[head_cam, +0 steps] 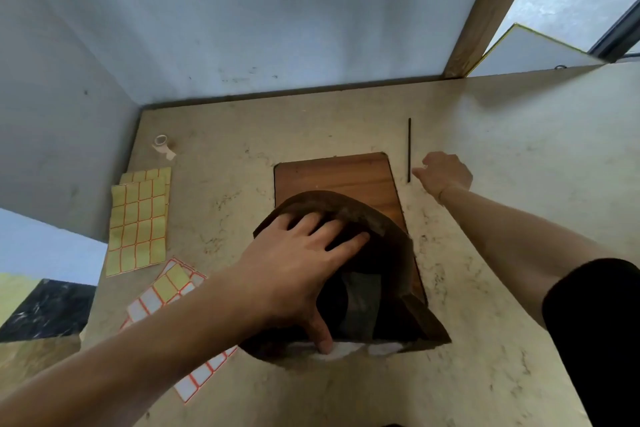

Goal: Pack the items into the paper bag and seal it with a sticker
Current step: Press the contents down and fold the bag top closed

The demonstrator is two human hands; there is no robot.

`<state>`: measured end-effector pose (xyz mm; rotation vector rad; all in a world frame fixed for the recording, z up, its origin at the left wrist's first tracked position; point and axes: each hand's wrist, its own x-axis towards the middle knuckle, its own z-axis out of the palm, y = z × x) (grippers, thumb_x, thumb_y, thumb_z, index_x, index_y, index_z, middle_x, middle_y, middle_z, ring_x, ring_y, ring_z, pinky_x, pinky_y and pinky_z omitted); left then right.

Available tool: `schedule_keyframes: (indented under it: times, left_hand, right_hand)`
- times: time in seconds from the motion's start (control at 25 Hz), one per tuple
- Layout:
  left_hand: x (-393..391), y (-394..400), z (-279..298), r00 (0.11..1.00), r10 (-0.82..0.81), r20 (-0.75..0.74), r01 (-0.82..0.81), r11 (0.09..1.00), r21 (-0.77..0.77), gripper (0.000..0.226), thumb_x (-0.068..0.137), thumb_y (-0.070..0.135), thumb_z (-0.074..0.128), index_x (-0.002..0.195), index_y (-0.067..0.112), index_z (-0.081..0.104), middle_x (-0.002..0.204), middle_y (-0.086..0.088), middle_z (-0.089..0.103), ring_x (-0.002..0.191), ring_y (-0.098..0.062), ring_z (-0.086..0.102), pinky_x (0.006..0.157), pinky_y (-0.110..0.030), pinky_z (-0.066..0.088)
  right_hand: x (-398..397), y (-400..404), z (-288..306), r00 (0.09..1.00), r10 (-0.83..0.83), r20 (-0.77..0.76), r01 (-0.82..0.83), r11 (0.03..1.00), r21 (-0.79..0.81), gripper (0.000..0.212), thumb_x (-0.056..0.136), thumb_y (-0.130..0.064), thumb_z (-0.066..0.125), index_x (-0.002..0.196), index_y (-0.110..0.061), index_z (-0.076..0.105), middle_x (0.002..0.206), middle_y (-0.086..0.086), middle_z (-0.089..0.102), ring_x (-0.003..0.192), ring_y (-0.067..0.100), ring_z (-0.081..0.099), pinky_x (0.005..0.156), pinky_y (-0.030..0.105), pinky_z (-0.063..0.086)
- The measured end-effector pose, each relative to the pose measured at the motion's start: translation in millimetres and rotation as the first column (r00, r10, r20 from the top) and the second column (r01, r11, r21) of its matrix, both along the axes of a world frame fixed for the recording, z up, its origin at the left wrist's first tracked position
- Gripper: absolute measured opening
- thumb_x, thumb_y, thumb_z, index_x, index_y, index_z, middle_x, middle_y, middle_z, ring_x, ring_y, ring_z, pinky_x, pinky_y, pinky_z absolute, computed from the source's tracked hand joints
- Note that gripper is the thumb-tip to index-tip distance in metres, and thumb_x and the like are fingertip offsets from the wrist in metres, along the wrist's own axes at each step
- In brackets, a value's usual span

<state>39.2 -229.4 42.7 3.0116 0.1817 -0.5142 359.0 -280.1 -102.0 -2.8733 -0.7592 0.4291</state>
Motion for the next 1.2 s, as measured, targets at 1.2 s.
schedule_keyframes:
  times: [1.2]
  left_hand:
    - [-10, -5, 5, 0.995, 0.029, -0.091, -0.029, 1.0, 0.004, 0.125, 0.056, 0.078, 0.07, 0.152, 0.038, -0.001, 0.162, 0.004, 0.009, 0.146, -0.027, 0.01, 0.115, -0.047, 0.017]
  right_hand:
    - [-99, -40, 144, 0.844, 0.34, -0.414, 0.115, 0.639, 0.761, 0.017, 0.091, -0.012, 0.058, 0.097, -0.019, 0.072, 0.086, 0.007, 0.073, 0.079, 0.018, 0.068, 0.072, 0.031, 0.053]
